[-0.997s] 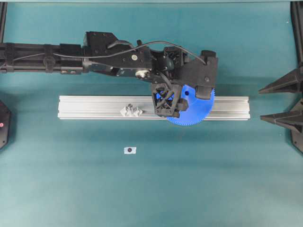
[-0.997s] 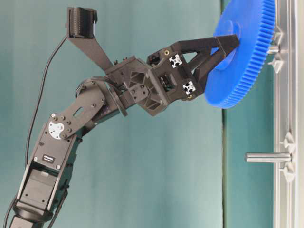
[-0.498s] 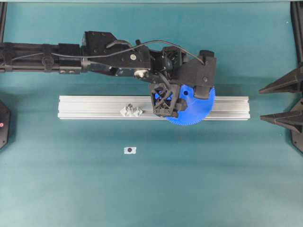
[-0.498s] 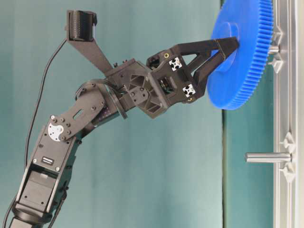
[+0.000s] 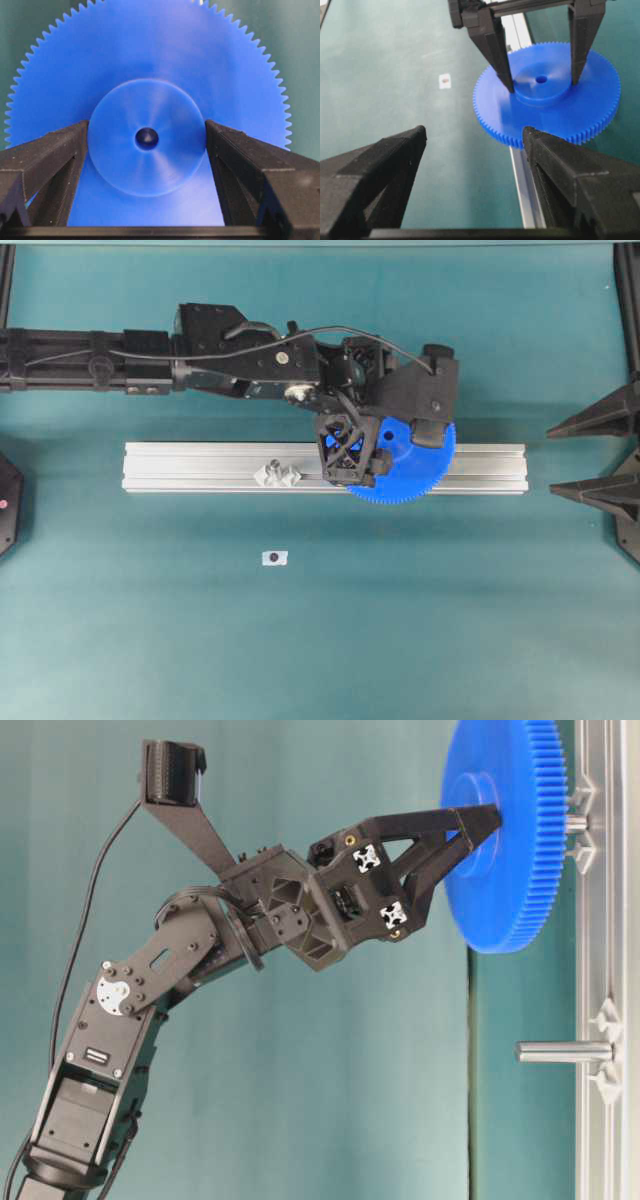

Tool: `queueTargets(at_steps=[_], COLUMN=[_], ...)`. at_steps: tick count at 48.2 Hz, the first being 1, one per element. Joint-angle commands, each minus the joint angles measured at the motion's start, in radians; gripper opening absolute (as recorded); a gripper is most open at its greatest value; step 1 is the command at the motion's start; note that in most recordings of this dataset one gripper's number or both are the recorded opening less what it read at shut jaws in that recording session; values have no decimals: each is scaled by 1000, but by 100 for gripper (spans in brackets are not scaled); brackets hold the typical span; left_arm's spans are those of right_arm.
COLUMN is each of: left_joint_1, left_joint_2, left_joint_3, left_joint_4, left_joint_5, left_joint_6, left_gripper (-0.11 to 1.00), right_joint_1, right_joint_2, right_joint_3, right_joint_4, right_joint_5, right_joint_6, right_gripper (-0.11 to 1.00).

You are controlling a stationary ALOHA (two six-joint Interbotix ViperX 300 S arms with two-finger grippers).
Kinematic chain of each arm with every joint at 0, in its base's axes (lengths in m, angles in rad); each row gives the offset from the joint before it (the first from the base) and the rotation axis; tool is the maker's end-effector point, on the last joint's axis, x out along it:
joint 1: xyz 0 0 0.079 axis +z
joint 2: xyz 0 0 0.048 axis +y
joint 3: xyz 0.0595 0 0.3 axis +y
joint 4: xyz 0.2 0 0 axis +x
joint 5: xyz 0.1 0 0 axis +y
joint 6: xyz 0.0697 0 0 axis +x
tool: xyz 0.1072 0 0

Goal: Insert the large gear onto the shaft.
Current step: 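Align the gear's center hole with the right shaft tip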

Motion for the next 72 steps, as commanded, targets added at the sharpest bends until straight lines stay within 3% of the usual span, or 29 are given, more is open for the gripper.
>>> queueTargets(at_steps=[1, 13, 31, 45, 59, 72], left_joint_1=[21, 20, -17, -11, -9, -8], left_joint_2=[-28, -2, 29, 37, 77, 71], left_joint_3=[-38, -95, -107, -114, -187, -179], left_joint_4=[3, 3, 3, 3, 3, 3], left_joint_5=[2, 55, 71, 67, 91, 117], left_joint_6=[-2, 2, -2, 3, 5, 2], left_gripper=[86, 90, 90, 90, 90, 90], right_joint_1=[2, 2, 2, 2, 2, 2], right_joint_2=[8, 8, 8, 6, 6, 5], right_joint_3=[-18, -17, -11, -11, -11, -11], right_joint_4=[-2, -2, -2, -2, -2, -2], right_joint_5=[-9, -9, -28, -29, -28, -28], right_joint_6=[8, 8, 8, 6, 6, 6], right_gripper=[85, 85, 85, 85, 85, 85])
